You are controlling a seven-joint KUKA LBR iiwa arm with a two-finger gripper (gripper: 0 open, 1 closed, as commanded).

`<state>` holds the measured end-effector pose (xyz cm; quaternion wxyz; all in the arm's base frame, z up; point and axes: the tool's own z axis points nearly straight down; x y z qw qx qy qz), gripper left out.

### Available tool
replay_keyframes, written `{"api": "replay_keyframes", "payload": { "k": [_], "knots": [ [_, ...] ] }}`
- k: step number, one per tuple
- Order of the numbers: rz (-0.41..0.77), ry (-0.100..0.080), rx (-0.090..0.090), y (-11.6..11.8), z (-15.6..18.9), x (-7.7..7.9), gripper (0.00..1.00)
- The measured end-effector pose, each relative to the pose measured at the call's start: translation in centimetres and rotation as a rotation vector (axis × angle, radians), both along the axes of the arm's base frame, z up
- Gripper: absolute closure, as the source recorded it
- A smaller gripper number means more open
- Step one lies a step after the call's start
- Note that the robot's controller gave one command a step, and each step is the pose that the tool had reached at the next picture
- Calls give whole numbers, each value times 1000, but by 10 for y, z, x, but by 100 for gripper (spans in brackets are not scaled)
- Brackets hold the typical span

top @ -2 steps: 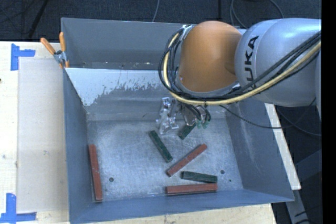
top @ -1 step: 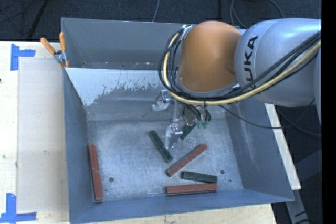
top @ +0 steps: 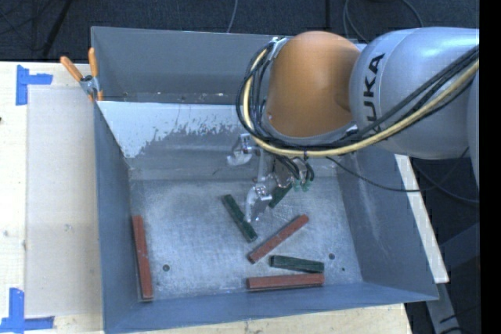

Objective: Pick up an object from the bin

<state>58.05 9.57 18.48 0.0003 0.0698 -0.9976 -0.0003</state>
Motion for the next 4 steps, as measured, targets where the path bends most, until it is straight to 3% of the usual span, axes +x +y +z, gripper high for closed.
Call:
{"api": "replay_keyframes", "payload": {
  "k": [1,2,3,4],
  "knots": [
    [-48,-7,2,-4,-13,-7,0],
    [-276,-9,5,-34,-108,-15,100],
    [-277,-9,5,-34,-108,-15,100],
    [-273,-2,1,-25,29,-14,100]
  ]
}}
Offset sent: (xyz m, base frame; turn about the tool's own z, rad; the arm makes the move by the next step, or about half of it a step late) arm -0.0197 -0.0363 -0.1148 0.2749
